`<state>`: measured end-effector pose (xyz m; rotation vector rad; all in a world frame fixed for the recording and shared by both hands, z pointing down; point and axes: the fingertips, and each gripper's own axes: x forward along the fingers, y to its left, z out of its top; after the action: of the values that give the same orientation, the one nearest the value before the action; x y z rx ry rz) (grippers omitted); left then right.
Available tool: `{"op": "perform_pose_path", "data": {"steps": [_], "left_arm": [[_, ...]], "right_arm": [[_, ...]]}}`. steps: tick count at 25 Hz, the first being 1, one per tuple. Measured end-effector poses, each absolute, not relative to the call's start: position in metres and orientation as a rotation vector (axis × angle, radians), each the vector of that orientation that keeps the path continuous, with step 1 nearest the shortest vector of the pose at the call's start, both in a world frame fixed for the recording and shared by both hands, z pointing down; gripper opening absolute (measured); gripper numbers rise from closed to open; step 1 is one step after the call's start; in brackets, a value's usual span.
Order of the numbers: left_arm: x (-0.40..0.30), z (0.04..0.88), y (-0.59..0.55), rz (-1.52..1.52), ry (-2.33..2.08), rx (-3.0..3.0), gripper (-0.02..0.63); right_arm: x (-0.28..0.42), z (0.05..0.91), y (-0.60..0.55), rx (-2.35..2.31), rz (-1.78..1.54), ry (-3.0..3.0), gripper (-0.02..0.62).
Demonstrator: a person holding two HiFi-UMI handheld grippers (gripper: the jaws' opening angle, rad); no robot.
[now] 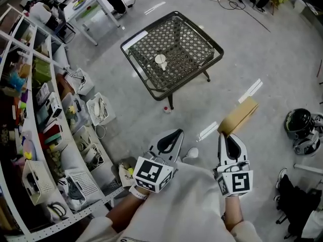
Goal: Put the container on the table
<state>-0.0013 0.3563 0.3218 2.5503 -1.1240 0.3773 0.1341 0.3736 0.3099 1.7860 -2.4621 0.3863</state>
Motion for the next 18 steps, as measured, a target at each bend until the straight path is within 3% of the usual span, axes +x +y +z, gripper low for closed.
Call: {"op": "perform_pose_path", "data": {"steps": [10,18], "left_arm": [[0.016,0.327,0.316,0.391,-1.144,2.518,0.031],[0.009,0.333,0.220,0.342,-1.177,2.484,0.031]], "right_arm": [[0.156,0.320,0.343,1.777,0.448,-2.464,0.029],[0.145,0.318,0.247,1.711,0.396,-2.488,0.029]]}}
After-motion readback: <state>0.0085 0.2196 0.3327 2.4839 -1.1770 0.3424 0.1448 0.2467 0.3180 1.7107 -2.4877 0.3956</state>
